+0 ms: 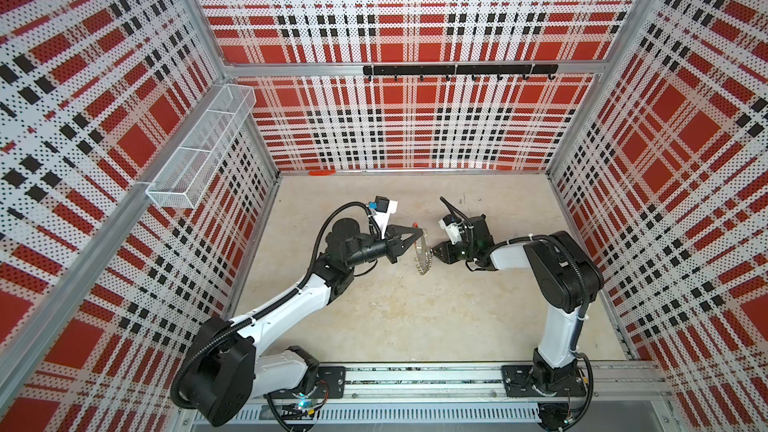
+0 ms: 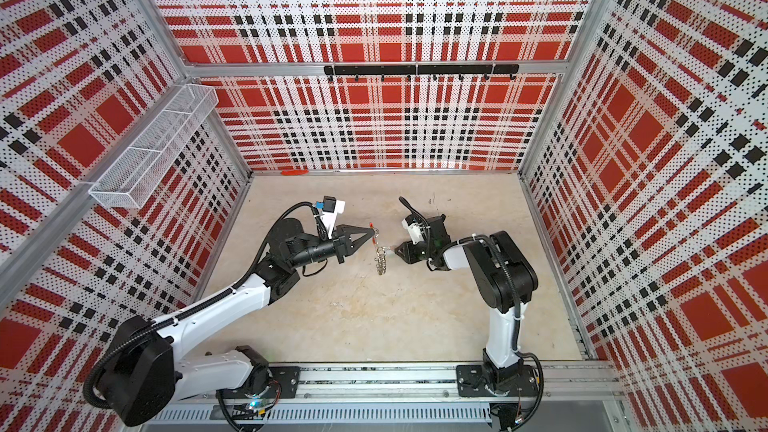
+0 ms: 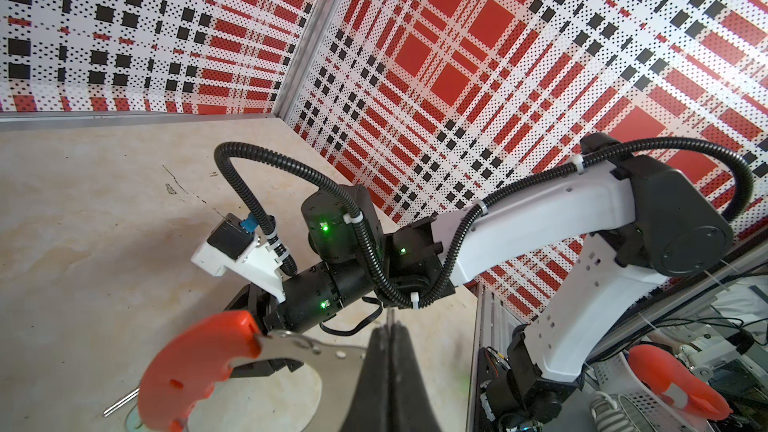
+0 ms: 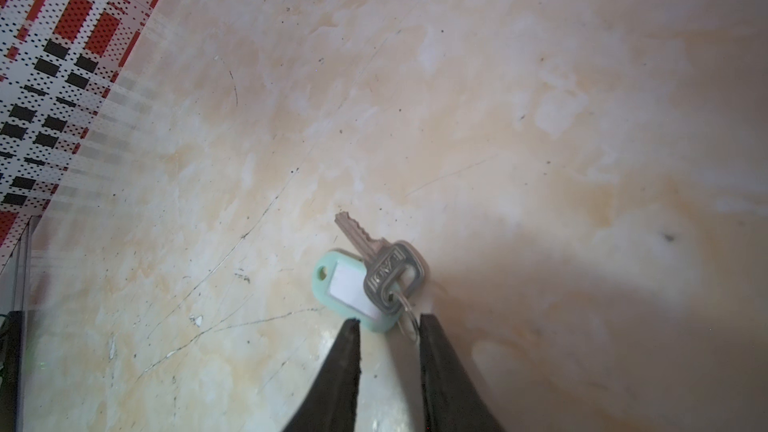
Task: Put the keys on the keyring
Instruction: 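Close the right gripper on the key's metal ring and lift it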
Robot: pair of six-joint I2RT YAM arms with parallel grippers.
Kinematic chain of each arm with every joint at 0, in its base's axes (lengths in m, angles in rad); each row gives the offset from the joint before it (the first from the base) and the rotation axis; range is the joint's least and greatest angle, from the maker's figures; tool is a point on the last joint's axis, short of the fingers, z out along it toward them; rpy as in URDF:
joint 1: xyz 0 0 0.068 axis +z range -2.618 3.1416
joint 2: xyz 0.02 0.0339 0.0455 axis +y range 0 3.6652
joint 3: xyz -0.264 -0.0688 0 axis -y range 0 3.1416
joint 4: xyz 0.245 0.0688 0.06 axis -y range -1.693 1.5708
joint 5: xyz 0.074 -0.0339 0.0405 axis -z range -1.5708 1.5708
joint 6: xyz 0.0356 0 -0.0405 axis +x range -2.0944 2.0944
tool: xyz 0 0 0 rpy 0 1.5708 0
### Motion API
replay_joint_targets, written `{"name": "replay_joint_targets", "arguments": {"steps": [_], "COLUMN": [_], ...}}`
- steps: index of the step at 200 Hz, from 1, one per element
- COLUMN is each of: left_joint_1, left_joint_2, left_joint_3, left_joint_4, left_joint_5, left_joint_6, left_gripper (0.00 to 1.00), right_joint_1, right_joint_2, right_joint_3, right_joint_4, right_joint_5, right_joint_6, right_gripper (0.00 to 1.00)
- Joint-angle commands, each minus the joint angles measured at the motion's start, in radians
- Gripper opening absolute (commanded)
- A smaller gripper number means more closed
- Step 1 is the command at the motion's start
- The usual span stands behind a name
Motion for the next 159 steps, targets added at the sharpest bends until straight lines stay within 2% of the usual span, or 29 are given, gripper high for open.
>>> {"name": "replay_joint_targets", "arguments": {"steps": [1, 26, 43, 63, 108, 135, 159], "left_joint_1": [-0.006, -0.006, -0.006, -0.004, -0.008, -0.007, 0.003], "left_joint_2": [-0.007, -0.01, -0.013, -0.017, -0.036, -0.039, -0.024], "left_joint_3": [0.044, 0.043, 0.041, 0.046, 0.036, 0.063, 0.071], "left_joint_4": [0.046, 0.044, 0.042, 0.005, -0.007, -0.076, -0.082], "left_joint_5": [0.021, 0.02, 0.015, -0.04, -0.128, -0.198, -0.186], "left_joint_6": [0.001, 0.001, 0.001, -0.004, 0.001, 0.044, 0.103], "left_gripper": [0.0, 0.0, 0.0, 0.0, 0.0, 0.0, 0.0], "right_joint_1": [0.009, 0.009, 0.008, 0.009, 0.009, 0.008, 0.008], "right_joint_2": [0.001, 0.004, 0.001, -0.014, -0.179, -0.35, -0.499], "right_joint_3": [-0.019, -0.016, -0.014, -0.018, -0.117, -0.153, -0.147], "right_joint_4": [0.011, 0.009, 0.007, 0.015, 0.097, 0.011, -0.105], "right_joint_5": [0.013, 0.028, 0.033, 0.026, 0.033, 0.092, 0.148], "right_joint_6": [-0.019, -0.023, -0.029, -0.027, 0.007, -0.006, 0.012], "right_gripper": [0.27, 0.25, 0.17, 0.0, 0.0, 0.0, 0.0]}}
